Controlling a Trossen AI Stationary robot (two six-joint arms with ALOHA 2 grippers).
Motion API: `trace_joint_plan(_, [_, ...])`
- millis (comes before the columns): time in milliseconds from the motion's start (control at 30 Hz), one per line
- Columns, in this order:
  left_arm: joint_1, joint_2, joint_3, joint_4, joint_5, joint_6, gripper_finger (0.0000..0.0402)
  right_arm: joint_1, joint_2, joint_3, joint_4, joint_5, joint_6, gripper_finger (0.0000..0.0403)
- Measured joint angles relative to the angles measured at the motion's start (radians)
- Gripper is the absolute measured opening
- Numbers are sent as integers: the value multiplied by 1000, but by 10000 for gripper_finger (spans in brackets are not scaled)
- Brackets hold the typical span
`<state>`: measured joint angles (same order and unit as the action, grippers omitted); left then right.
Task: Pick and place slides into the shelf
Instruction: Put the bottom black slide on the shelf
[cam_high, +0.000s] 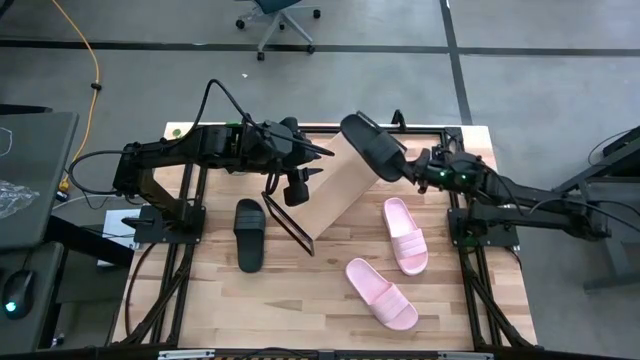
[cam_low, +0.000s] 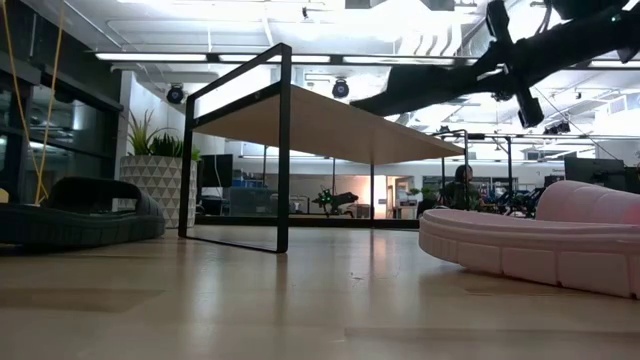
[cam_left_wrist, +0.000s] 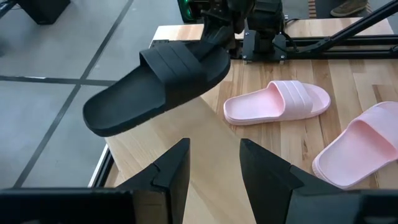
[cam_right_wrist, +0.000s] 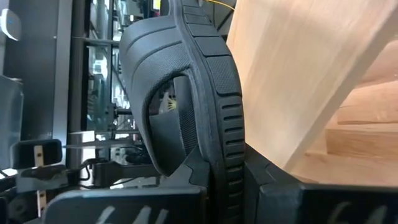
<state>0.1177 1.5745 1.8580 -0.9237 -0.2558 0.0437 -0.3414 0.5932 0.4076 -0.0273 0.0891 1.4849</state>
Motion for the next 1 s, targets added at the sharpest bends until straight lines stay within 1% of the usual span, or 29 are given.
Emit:
trace_joint_plan(200, [0, 0, 0, 0, 0, 1, 129, -53, 15, 0, -13, -62, 0, 16])
trace_joint_plan(367, [0, 0, 0, 0, 0, 1, 129, -107, 31, 0, -13, -80, 19, 16])
trace_joint_plan(600, [0, 1, 0, 0, 10, 2, 129, -158, 66, 0, -14, -175, 37, 16])
trace_joint_plan(767, [0, 1, 0, 0, 10, 3, 129, -183, 92, 0, -21, -183, 44, 16])
trace_joint_plan(900, [0, 0, 0, 0, 10, 4, 129, -208, 124, 0, -19, -227, 45, 16])
trace_joint_plan(1000, [0, 1, 0, 0, 11, 4, 129, -216, 141, 0, -9, -225, 45, 16])
